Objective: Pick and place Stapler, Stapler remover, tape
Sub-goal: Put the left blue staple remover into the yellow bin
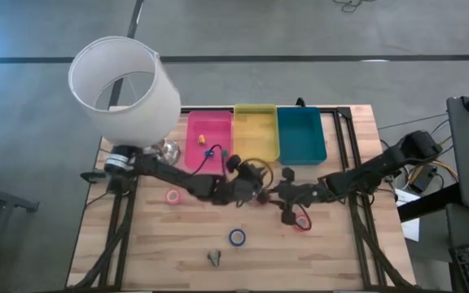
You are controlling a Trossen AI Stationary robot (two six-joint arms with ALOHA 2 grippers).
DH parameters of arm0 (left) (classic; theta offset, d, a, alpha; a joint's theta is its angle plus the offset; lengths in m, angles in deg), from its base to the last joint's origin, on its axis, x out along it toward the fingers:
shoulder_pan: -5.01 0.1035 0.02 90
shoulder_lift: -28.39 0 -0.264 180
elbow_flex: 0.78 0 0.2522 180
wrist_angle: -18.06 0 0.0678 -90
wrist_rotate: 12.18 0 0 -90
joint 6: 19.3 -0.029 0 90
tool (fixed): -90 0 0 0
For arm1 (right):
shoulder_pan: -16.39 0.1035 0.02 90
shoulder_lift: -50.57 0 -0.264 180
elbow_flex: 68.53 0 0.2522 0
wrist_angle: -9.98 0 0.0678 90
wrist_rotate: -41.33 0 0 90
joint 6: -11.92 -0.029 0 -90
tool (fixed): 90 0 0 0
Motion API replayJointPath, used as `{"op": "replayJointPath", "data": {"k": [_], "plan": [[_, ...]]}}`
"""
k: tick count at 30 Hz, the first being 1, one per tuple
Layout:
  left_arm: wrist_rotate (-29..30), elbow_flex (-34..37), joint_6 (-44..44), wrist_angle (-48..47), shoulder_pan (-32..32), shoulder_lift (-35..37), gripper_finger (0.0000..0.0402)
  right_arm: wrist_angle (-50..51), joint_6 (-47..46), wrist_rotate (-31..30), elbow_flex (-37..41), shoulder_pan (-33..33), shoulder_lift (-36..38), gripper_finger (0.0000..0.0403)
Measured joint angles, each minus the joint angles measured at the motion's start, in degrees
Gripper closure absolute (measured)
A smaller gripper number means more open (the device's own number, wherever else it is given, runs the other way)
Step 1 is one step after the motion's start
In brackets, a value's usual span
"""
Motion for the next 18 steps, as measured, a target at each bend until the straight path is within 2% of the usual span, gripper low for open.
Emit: {"op": "replayJointPath", "data": {"k": [9,15,18], "plan": [[0.1,0.0,0.0,-4.7,-8.2,1.8,0.0342,-1.5,10.4,0.5,-6.6,-1.0,-12.6,0.0257],[3.8,0.3,3.3,-11.9,-10.9,1.9,0.0344,7.4,11.6,0.7,-13.2,-3.8,-18.5,0.0258],[5.6,0.3,7.4,-15.9,-11.6,2.1,0.0344,8.8,12.9,0.3,-14.6,-4.7,-20.2,0.0262]]}}
